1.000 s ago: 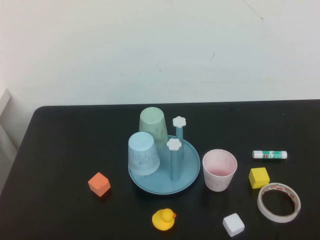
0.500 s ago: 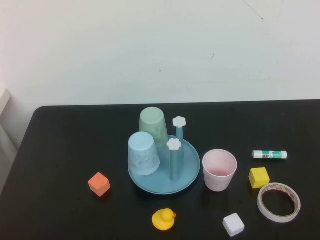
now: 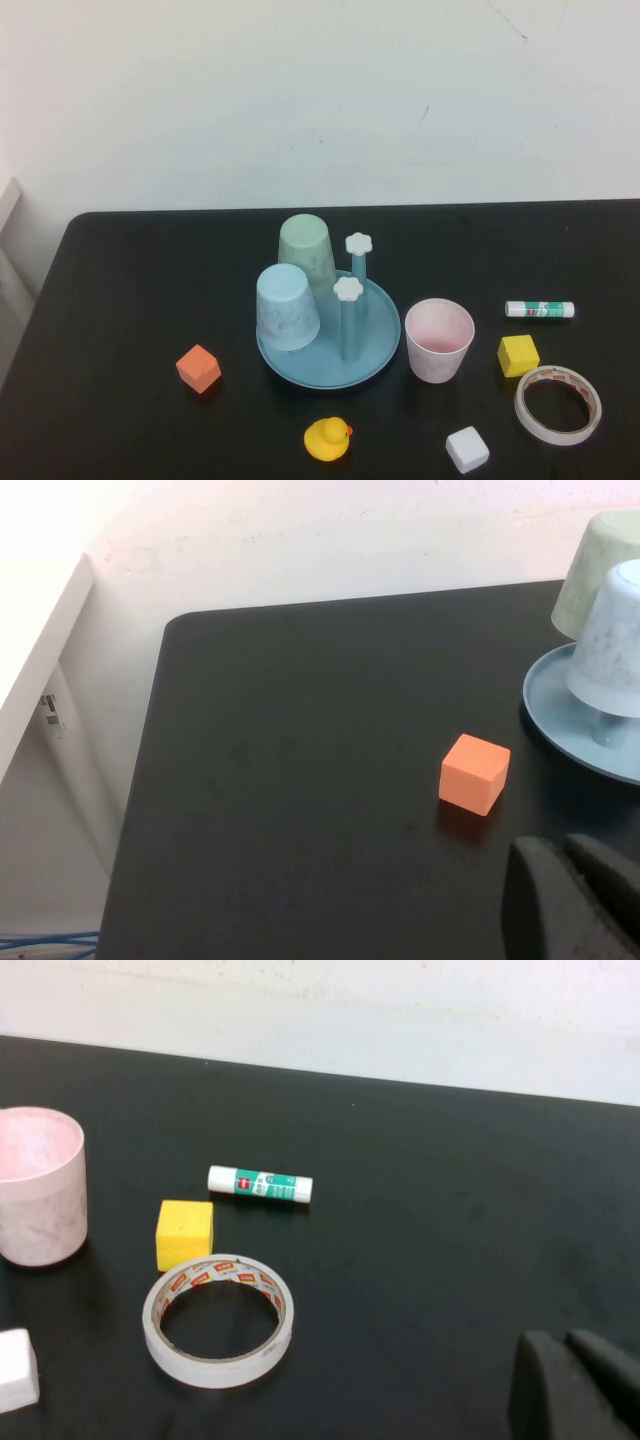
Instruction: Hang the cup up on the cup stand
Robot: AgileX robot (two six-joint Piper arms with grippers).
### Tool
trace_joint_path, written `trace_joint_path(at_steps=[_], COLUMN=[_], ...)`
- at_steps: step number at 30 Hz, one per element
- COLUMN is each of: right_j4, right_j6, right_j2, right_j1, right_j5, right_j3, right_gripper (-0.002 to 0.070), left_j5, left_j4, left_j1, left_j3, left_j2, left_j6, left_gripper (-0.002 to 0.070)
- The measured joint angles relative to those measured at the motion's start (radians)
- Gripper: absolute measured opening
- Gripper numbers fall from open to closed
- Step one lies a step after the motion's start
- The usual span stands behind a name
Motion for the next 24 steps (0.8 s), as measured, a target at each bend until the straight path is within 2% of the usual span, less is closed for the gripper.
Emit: trace_joint_path(at_steps=[7,11,18,24], right_j4=[0.0,0.0,-0.002,-0.002], right_j6=[0.0,0.0,0.0,0.0], right_j2=[0.0,0.0,0.0,0.0], right_j1=[0.0,0.0,0.0,0.0], right_j5=[0.0,-0.031,-0.364,-0.612], right_j3=[0.0,0.0,0.006,0.006], right_gripper=[-0.0002,-0.0002,-0.0002,-0.0002], left_j5=[-0.006,-0.083,-0.547,-0.809], left_j4=[0.01,0.016,0.029,0.043], left_j1=[0.0,0.0,0.0,0.0], left_j3=[0.0,0.002,0.002,0.002], left_j2=[0.0,0.0,0.0,0.0], left_j6=[0.0,0.0,0.0,0.002], left_gripper=[-0.0001,-0.0001,-0.0001,-0.0001])
